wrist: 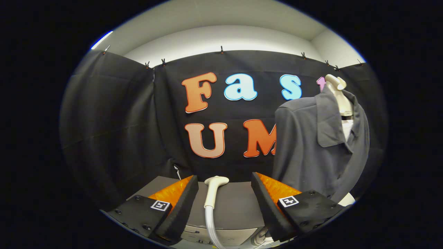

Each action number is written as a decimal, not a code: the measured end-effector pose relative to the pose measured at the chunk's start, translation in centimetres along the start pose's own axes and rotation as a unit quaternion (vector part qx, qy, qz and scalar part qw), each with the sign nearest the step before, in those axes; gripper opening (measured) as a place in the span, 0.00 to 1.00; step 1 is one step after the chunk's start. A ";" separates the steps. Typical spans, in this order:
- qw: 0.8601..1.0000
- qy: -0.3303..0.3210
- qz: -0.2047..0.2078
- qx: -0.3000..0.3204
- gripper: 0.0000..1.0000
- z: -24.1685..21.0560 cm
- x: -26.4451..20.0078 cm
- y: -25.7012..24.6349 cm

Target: Iron the clothes twice with a garment steamer, once on the left side and once on the right side.

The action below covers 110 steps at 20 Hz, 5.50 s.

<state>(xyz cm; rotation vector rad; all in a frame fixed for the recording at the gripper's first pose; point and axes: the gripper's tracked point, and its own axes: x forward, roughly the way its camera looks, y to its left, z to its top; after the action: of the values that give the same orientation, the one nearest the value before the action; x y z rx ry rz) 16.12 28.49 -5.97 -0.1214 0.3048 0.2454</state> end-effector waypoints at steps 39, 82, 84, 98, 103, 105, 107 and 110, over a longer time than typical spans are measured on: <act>0.926 0.375 -0.018 0.031 0.37 -20.0 26.4 0.9; 0.986 -0.079 -0.145 0.021 0.35 0.8 -6.5 -26.0; 0.986 -0.079 -0.143 0.018 0.35 0.4 -6.0 -26.8; 0.993 -0.022 -0.114 0.027 0.36 -10.0 -4.3 -28.3; 0.993 0.010 -0.116 0.036 0.35 -16.2 -4.5 -28.7; 0.992 0.022 -0.115 0.039 0.35 -18.3 -4.7 -28.8; 0.992 0.033 -0.117 0.044 0.36 -20.4 -4.8 -29.1; 0.991 0.045 -0.116 0.051 0.36 -22.9 -4.5 -29.3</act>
<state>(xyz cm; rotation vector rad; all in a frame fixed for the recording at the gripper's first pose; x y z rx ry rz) 13.09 -4.25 -23.87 -0.0667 0.3890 -0.0056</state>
